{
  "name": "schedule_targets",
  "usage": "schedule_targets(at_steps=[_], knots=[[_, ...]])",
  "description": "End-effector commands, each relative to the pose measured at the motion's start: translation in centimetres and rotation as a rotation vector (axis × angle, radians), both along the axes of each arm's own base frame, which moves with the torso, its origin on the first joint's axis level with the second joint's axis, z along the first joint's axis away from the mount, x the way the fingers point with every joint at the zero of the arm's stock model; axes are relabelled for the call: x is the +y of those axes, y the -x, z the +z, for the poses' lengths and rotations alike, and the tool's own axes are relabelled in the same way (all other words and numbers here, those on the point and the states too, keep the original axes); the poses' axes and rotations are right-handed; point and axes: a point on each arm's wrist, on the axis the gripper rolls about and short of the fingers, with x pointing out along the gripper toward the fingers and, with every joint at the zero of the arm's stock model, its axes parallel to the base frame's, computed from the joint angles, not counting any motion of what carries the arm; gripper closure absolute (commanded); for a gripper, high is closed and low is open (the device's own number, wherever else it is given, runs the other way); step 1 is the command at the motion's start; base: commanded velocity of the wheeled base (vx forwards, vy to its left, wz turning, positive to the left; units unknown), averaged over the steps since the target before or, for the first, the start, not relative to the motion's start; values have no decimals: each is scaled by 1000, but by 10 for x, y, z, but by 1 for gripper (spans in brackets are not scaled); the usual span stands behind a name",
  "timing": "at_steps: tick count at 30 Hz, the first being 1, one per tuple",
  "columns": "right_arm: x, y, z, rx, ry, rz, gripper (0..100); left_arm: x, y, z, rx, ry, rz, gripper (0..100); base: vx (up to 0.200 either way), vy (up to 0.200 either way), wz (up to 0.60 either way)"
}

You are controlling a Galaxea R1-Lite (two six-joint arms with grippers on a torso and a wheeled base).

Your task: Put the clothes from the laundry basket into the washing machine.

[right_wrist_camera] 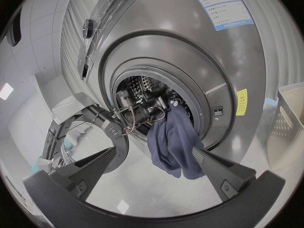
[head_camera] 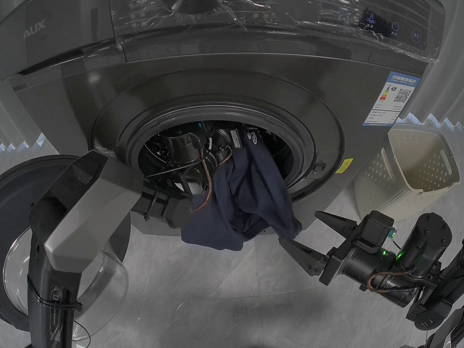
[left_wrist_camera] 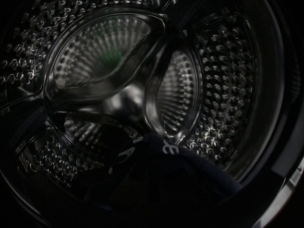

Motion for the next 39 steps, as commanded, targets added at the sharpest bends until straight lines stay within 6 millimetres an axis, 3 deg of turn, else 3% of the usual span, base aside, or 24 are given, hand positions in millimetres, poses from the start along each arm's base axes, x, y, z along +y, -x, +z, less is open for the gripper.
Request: schedule_targets(at_steps=[1,6,7,13,21,25,30,31,39], knots=[[2,1,-1,2,1,10,0,4,-41,-6,2,6,60,100,0,0,0],[2,2,0,1,0,10,0,3,-44,1,-2,19,68,100,0,0,0],[2,1,-1,3,0,10,0,3,-44,0,3,16,68,0,0,0,0],[2,2,0,2,-1,12,0,5,-26,0,89,-14,52,0,0,0,0],[4,3,0,2,-1,19,0,10,22,-7,305,-130,-61,0,0,0,0],[5,4,0,0,-3,27,0,8,33,-25,398,-192,-118,0,0,0,0],[7,5,0,-1,-4,32,0,3,26,-54,456,-234,-127,0,0,0,0],[7,5,0,-1,-4,32,0,3,24,-57,463,-241,-125,100,0,0,0],[8,5,2,-5,-11,35,0,-1,18,-62,471,-246,-127,100,0,0,0]])
